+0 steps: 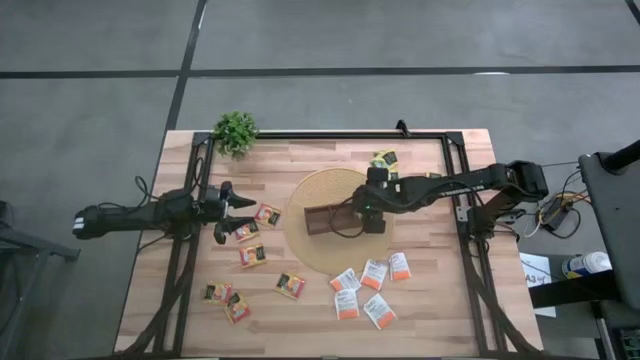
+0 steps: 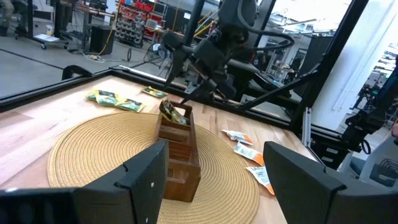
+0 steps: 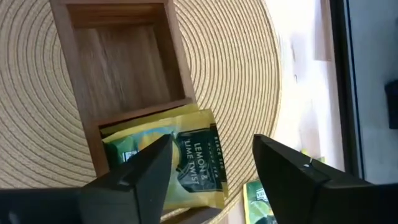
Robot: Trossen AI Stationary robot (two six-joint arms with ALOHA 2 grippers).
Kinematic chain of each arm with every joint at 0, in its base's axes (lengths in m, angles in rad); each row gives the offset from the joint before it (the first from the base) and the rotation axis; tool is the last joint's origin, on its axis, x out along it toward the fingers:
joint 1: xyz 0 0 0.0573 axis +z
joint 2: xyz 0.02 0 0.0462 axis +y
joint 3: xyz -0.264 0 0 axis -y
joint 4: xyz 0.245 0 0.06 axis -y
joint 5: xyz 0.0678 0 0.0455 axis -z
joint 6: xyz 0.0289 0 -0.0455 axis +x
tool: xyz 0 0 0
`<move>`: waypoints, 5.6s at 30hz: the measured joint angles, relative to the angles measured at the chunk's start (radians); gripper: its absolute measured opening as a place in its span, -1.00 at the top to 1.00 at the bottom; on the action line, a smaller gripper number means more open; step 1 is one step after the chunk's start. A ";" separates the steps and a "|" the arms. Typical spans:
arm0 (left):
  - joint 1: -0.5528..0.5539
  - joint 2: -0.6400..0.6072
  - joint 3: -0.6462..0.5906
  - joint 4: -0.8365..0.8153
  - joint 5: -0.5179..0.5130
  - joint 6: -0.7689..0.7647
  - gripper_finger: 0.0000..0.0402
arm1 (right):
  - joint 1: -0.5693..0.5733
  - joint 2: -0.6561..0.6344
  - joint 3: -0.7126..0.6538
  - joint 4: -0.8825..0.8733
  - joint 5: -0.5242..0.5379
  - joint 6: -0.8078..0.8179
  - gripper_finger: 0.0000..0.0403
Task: Pick & Place Tea
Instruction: Put the yellow tea bag into the right section of the wooden organizer, then adjust the yellow tea bags in the right section of the wooden organizer
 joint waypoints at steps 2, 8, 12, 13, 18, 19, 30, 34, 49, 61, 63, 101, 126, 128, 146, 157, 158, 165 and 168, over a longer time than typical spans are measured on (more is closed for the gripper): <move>0.000 0.000 0.000 0.000 0.000 0.000 -0.28 | 0.000 -0.005 0.001 -0.002 -0.002 0.000 -0.11; 0.000 0.000 0.000 0.000 0.000 0.000 -0.28 | 0.000 0.005 -0.046 0.003 -0.006 -0.010 -0.13; 0.000 0.000 0.000 0.001 0.000 0.000 -0.28 | 0.000 0.010 -0.059 0.015 -0.027 -0.011 -0.13; 0.000 0.000 0.000 0.001 0.000 0.000 -0.28 | 0.000 0.012 -0.062 0.016 -0.043 -0.013 -0.14; 0.000 0.000 0.000 0.001 0.000 0.000 -0.28 | 0.000 0.047 -0.069 0.047 -0.061 -0.037 -0.12; 0.000 0.000 0.000 0.001 0.000 0.000 -0.28 | -0.001 0.058 -0.069 0.051 -0.060 -0.038 -0.12; 0.000 0.000 0.000 0.000 0.000 0.000 -0.28 | -0.001 0.134 -0.065 0.068 0.020 -0.045 -0.10; 0.000 0.000 0.000 0.000 0.000 0.000 -0.28 | -0.003 0.117 -0.070 0.068 0.048 -0.037 -0.10; 0.000 0.002 0.000 0.000 0.000 0.000 -0.28 | -0.013 -0.018 -0.003 0.013 0.041 -0.025 -0.09; 0.000 0.002 0.000 0.000 0.000 0.000 -0.28 | -0.328 -0.119 -0.019 -0.028 -0.626 0.023 -0.09; 0.000 0.002 0.000 0.000 0.000 0.000 -0.28 | -0.361 -0.113 -0.019 -0.032 -0.636 0.013 -0.09; 0.000 0.002 0.000 0.000 0.000 0.000 -0.28 | -0.426 0.083 -0.019 -0.013 -0.714 -0.230 -0.09; 0.000 0.002 0.000 0.000 0.000 0.000 -0.28 | -0.425 0.037 -0.019 -0.089 -0.719 -0.240 0.79; 0.000 0.002 0.000 0.000 0.000 0.000 -0.28 | -0.423 0.030 -0.019 -0.089 -0.719 -0.240 0.88; 0.000 0.002 0.000 0.000 0.000 0.000 -0.28 | -0.254 0.022 0.006 -0.093 -0.412 -0.213 0.96; 0.000 0.002 0.000 0.001 0.000 0.000 -0.28 | -0.226 0.009 0.010 -0.093 -0.304 -0.099 0.96; 0.000 0.002 0.000 0.000 0.000 0.000 -0.28 | -0.224 0.007 0.010 -0.093 -0.294 -0.096 0.96; 0.000 0.002 0.000 0.000 0.000 0.000 -0.28 | -0.213 0.004 0.010 -0.092 -0.309 -0.094 0.96; 0.000 0.002 0.000 0.000 0.000 0.000 -0.28 | -0.213 0.004 0.003 -0.088 -0.365 -0.072 0.96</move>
